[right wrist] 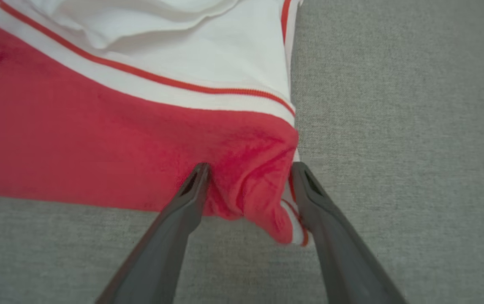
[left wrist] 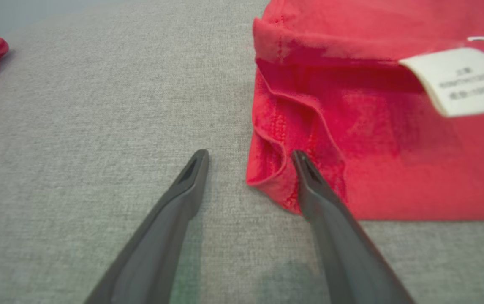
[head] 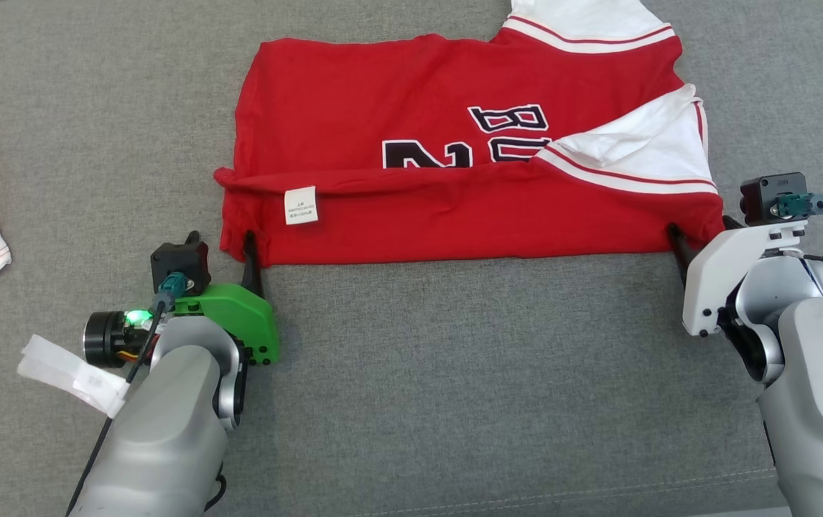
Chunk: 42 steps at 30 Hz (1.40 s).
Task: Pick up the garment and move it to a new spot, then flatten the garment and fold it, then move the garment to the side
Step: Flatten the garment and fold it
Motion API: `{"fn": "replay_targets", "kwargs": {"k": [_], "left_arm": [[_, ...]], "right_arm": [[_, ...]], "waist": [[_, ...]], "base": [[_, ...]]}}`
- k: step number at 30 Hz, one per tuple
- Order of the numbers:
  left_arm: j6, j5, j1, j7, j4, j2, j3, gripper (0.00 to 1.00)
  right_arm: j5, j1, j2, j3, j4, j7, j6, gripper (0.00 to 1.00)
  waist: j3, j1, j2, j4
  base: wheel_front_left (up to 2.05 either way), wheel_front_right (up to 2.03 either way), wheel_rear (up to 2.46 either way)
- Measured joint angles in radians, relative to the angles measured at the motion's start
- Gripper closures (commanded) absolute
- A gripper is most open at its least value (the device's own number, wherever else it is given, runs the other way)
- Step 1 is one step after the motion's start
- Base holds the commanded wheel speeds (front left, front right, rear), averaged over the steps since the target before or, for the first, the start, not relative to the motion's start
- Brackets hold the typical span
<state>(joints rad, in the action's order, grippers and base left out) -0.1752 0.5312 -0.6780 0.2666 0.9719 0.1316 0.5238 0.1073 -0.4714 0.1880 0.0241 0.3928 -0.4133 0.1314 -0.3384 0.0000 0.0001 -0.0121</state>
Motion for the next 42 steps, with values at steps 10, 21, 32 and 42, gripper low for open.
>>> {"fn": "replay_targets", "kwargs": {"k": [10,21,32,42], "left_arm": [[0.045,0.026,-0.028,0.006,0.070,-0.011,-0.010,0.55],[0.128,0.071,-0.042,-0.014,0.135,-0.026,-0.015,1.00],[0.201,0.119,0.053,-0.002,0.107,-0.032,-0.037,1.00],[0.204,0.159,0.231,-0.021,-0.075,-0.013,-0.058,1.00]], "right_arm": [[-0.003,0.009,-0.015,0.010,0.003,-0.017,0.000,1.00],[0.043,0.028,0.006,-0.001,0.003,-0.007,0.001,1.00],[0.105,0.109,0.022,0.035,-0.076,0.002,0.001,1.00],[0.154,0.348,0.004,0.110,-0.334,-0.095,0.000,1.00]], "waist": [[-0.003,0.0000,0.0000,0.002],[0.024,0.0000,0.0000,0.006],[0.078,0.0000,0.0000,-0.012],[0.140,0.0000,0.0000,-0.032]], "base": [[0.00,0.00,0.00],[0.00,0.00,0.00],[0.00,0.00,0.00],[0.00,0.00,0.00]]}}
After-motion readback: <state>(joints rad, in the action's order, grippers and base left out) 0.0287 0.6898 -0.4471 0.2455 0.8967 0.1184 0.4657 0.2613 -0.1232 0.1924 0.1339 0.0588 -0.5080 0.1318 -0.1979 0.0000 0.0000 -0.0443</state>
